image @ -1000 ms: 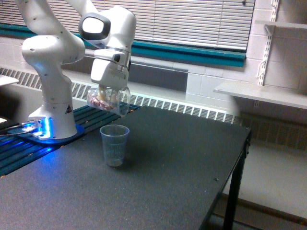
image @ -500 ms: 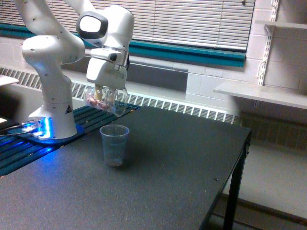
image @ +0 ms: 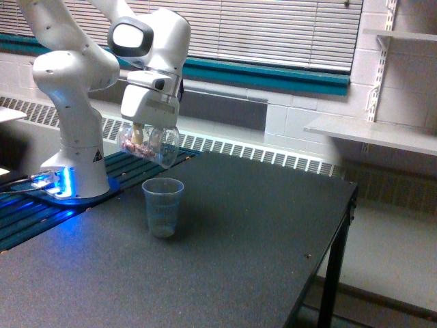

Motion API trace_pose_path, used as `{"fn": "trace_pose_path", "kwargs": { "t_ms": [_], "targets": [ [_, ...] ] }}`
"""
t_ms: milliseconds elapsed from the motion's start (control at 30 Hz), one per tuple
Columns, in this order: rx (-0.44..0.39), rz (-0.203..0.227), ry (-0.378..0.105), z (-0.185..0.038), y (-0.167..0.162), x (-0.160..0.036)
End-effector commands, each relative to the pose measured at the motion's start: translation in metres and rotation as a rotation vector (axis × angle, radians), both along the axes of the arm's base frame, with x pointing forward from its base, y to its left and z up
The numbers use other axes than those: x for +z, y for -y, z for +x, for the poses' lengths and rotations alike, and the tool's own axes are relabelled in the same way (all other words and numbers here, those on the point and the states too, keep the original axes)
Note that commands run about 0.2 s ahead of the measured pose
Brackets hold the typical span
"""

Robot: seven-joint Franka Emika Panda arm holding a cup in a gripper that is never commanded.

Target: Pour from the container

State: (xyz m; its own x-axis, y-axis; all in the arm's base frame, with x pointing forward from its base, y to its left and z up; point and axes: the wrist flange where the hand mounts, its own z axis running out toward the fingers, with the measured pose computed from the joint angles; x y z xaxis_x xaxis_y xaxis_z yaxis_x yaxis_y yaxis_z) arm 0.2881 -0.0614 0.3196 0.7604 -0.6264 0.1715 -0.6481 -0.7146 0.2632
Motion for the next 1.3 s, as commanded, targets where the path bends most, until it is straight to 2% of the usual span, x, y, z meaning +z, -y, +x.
{"fn": "trace_pose_path", "kwargs": {
  "t_ms": [33, 800, 1300],
  "targets": [
    [-0.015, -0.003, -0.04, -0.011, -0.003, -0.015],
    [-0.026, -0.021, -0.096, -0.021, -0.002, -0.017],
    [-0.015, -0.023, -0.127, -0.024, -0.014, -0.022]
  ]
}}
